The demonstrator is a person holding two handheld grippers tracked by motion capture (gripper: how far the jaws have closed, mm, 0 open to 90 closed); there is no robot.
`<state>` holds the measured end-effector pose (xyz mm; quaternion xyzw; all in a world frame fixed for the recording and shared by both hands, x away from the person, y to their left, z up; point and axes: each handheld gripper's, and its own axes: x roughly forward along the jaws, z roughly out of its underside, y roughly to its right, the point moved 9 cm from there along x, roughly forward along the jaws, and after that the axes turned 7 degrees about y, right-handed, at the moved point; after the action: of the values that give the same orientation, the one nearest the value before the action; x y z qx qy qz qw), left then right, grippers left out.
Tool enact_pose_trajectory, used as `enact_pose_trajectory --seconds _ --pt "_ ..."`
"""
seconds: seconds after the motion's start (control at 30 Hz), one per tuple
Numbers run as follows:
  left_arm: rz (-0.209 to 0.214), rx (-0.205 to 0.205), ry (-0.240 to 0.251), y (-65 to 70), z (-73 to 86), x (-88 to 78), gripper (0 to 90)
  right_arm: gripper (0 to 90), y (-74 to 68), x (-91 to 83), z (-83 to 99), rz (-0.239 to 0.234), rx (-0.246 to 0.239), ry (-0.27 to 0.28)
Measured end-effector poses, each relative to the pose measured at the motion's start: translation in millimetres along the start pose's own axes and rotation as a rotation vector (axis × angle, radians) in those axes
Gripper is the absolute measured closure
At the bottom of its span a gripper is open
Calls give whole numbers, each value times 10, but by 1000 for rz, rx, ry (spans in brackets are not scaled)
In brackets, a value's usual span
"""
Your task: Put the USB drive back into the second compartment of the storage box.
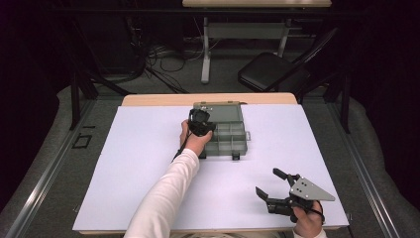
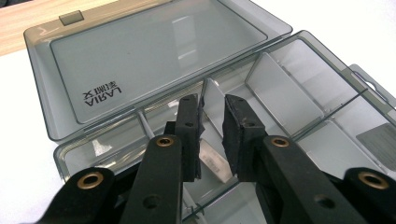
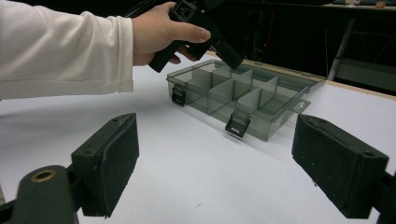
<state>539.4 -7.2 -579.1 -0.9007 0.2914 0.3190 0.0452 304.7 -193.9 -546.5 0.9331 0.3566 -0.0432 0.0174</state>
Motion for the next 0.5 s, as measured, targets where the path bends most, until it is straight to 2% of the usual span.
enact_pose_trajectory --seconds 0.07,0.2,0.23,0.27,0.4,0.5 --pt "0 -3 -2 0 1 -2 749 144 1 0 0 0 0 0" --pt "-1 -2 11 -2 -14 -7 648 144 -1 1 3 -1 -1 -2" --pt "3 -7 7 2 -16 -18 648 144 -2 1 3 0 -1 -2" --pt "-12 -9 17 -9 -25 -22 600 144 -2 0 1 -1 -1 -1" --pt "-14 -3 29 0 -44 -42 547 144 1 0 2 0 -1 -1" --pt "1 0 31 10 -58 -68 512 145 -4 3 4 0 -1 -2"
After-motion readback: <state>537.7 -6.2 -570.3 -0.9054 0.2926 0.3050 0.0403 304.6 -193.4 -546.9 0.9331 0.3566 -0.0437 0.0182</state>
